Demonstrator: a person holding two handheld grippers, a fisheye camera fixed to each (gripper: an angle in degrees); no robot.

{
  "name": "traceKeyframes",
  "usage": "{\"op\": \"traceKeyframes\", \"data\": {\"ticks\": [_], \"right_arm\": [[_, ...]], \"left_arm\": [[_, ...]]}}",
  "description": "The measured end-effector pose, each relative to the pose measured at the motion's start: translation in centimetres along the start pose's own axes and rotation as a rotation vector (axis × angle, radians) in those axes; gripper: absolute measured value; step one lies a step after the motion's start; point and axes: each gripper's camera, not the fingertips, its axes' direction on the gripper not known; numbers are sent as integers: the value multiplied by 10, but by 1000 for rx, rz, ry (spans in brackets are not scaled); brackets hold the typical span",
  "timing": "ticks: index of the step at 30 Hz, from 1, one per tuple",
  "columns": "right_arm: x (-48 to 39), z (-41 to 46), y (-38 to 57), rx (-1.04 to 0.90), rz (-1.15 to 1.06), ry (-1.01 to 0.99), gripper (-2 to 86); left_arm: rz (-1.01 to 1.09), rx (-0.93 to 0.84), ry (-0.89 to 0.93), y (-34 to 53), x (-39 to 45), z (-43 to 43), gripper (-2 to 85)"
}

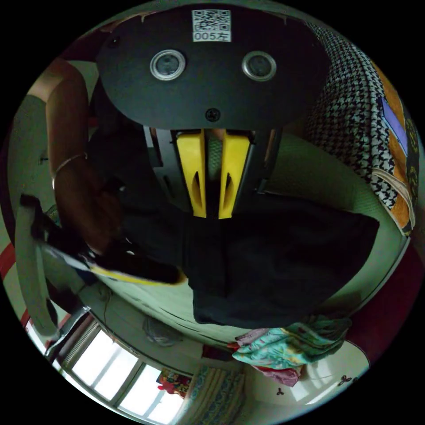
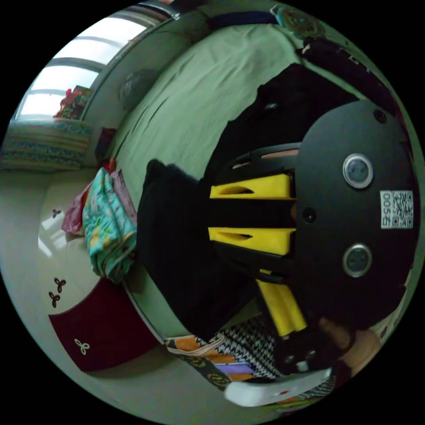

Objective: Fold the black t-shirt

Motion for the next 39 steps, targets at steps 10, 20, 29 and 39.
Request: {"op": "traceKeyframes", "data": {"ticks": [10, 20, 29, 39], "right_arm": [[-11, 35, -37, -53, 108, 47, 27], [62, -13, 12, 40, 253, 92, -8], [132, -7, 80, -72, 417, 115, 32], [124, -7, 109, -52, 272, 16, 39]], "left_arm": [[-1, -32, 13, 16, -55, -35, 13], [114, 6, 93, 40, -66, -79, -5], [229, -92, 92, 80, -46, -79, -6], [156, -74, -11, 86, -52, -68, -7]]}}
